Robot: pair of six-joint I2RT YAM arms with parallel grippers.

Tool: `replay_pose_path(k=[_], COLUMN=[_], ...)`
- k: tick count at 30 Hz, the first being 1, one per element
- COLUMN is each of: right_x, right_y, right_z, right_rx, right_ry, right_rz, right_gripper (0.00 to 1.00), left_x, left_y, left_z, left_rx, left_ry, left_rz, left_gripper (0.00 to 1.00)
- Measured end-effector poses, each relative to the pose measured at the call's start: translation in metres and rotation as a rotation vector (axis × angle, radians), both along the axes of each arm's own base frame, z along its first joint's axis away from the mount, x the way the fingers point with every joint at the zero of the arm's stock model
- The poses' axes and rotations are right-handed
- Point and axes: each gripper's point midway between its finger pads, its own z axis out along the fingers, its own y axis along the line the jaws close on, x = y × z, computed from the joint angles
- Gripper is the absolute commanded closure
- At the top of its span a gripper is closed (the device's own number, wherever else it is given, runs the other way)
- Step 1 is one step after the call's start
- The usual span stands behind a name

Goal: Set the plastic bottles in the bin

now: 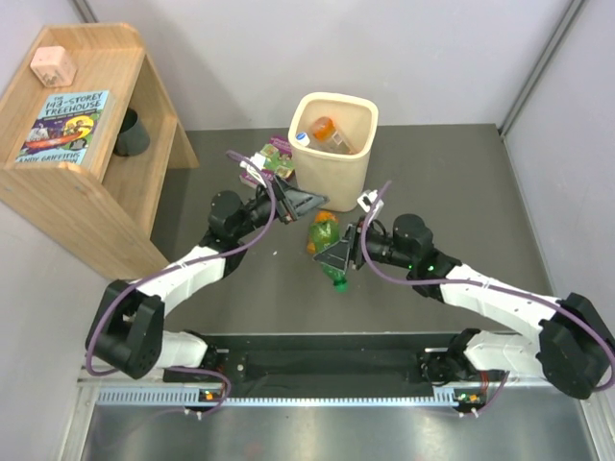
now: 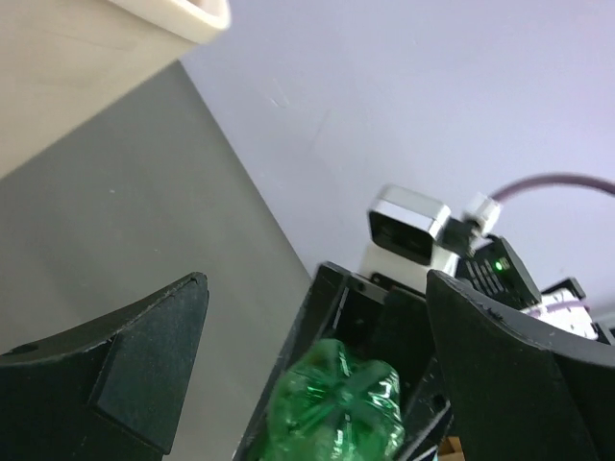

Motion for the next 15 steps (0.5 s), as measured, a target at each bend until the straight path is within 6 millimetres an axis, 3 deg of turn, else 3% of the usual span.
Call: replay_pose_path(k=[12,14,15], right_x=[0.03,0.034,0.035], right_y=[0.029,0.034,0.036], right_z=[0.031,0.035,0.036], right_rx=[0.077,0.085,0.087], right_ry=[-0.033,-0.035,-0.035], right_rz=[-0.01,-0.007,-0.005], right_gripper=[1.0,1.0,1.0], left_x=[-0.021,-0.023,-0.024], left_y=[0.0,0.0,-0.001], left_z=[-0.002,-0.001,-0.002], left_rx=[-0.004,-0.002,-0.001], left_ry=[-0.036,-0.041,-0.042], left_rz=[-0.041,-0.05,-0.054], left_gripper=[0.01,0.05,0.12])
